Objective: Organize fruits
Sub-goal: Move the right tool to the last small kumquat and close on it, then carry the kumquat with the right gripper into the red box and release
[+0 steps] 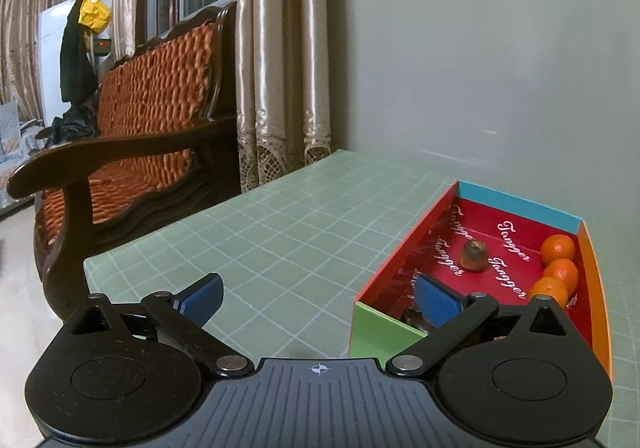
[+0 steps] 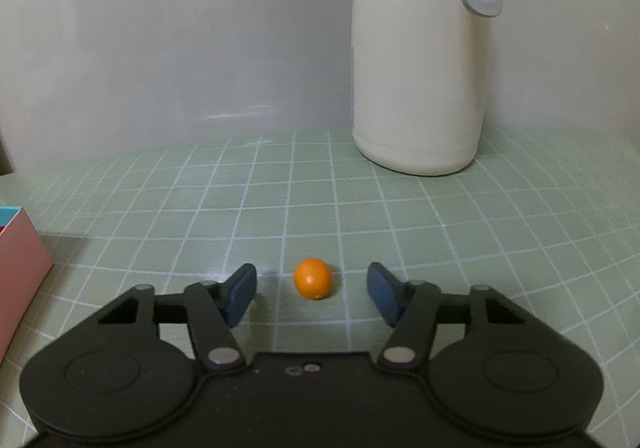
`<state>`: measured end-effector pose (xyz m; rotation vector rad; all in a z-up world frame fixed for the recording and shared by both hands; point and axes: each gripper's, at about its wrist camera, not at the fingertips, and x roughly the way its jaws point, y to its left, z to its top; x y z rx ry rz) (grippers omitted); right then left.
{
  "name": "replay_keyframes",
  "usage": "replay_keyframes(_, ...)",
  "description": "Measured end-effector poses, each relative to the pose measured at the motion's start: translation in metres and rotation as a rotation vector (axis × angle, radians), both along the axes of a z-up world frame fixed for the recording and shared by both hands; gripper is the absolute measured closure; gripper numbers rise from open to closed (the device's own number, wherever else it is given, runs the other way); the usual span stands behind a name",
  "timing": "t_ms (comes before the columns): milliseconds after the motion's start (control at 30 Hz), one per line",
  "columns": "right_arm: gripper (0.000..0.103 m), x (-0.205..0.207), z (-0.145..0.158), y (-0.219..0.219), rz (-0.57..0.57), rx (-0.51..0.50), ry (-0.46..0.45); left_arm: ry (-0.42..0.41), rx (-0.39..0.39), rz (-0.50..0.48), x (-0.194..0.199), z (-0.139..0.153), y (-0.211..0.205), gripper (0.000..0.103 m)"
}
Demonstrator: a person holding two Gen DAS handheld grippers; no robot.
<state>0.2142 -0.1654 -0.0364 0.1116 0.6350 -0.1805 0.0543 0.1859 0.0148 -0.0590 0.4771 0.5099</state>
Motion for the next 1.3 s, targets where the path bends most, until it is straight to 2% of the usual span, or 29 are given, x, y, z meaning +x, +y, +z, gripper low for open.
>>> replay_keyframes(67, 0.052, 0.000, 0.000, 0.001, 0.006, -0.005, -0.001, -0.001, 0.003, 0.000, 0.000, 0.000, 0.000, 0.002)
replay_keyframes(133, 0.063, -0.001, 0.000, 0.001, 0.012, -0.001, -0.005, 0.001, 0.002, 0.001, 0.000, 0.000, 0.000, 0.001)
replay_keyframes(267, 0.068, -0.002, 0.001, 0.001, 0.023, 0.001, -0.008, 0.003, 0.005, 0.000, 0.000, 0.000, -0.001, 0.001)
replay_keyframes(400, 0.080, -0.004, 0.002, 0.003, 0.035, 0.006, -0.010, 0.005, 0.012, -0.003, 0.000, -0.001, -0.002, 0.000)
replay_keyframes(500, 0.084, -0.005, 0.002, 0.007, 0.051, 0.000, -0.009, 0.006, 0.011, -0.002, 0.000, -0.001, -0.002, 0.000)
replay_keyframes(1000, 0.085, -0.021, 0.013, 0.035, 0.162, 0.026, -0.051, 0.006, 0.013, 0.037, -0.005, -0.001, 0.006, 0.000)
replay_keyframes(1300, 0.085, -0.048, 0.042, 0.081, 0.341, 0.059, -0.154, 0.006, 0.015, 0.061, -0.015, -0.001, 0.016, 0.000)
